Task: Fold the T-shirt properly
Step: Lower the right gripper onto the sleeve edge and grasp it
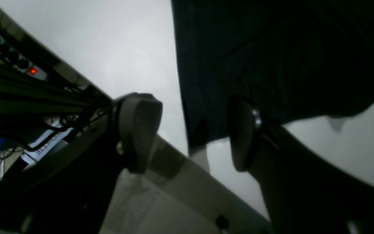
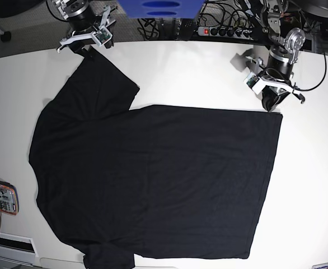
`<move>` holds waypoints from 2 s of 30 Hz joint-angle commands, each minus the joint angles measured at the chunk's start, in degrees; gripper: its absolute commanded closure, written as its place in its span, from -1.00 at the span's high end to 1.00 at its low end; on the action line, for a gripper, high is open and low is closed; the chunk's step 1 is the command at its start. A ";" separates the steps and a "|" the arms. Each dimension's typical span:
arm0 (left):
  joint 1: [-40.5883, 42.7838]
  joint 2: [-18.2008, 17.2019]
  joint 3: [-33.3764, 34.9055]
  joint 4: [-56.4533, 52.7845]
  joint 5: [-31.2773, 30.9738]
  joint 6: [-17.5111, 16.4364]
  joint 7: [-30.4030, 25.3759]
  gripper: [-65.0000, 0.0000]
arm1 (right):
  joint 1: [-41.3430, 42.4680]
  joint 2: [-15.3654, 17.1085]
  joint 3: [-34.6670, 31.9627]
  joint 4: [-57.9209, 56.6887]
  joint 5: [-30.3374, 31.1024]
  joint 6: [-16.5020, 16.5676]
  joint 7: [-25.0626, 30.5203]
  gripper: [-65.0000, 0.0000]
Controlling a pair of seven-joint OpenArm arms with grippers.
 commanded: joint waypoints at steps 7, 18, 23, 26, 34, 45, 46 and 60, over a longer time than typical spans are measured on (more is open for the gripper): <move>-0.13 -0.37 -0.31 0.89 -0.02 1.31 -0.58 -0.82 | 1.78 0.37 -0.18 0.59 0.77 -0.42 -1.17 0.06; 0.14 -0.37 -0.40 0.89 -0.02 1.31 -0.58 -0.82 | 3.19 0.63 -3.61 0.24 0.77 -0.42 -5.04 0.06; -0.04 -0.37 -0.31 0.89 -0.02 1.31 -0.58 -0.82 | 9.52 0.63 -6.42 -0.46 0.77 -0.42 -9.87 0.06; -0.13 -0.37 -0.23 0.81 -0.02 1.22 -0.58 -0.82 | 12.15 0.63 -8.44 -0.73 0.77 -0.42 -11.37 0.06; 0.05 -0.37 -0.49 0.81 -0.02 1.22 -0.58 -0.82 | 12.42 0.98 -8.27 -0.90 0.60 -0.33 -11.63 0.06; 0.05 -0.37 -0.49 0.81 -0.02 1.22 -0.58 -0.82 | 12.07 5.73 -8.27 -1.52 -0.37 -0.15 -18.14 0.06; 0.05 -0.37 -0.49 0.81 -0.02 1.22 -0.58 -0.82 | 12.07 6.43 -8.44 -1.52 -1.16 -0.15 -18.14 0.06; 0.05 -0.37 -0.23 0.81 -0.02 1.14 -0.50 -0.82 | 12.42 7.40 -8.62 -5.21 -8.46 -0.07 -23.76 -0.82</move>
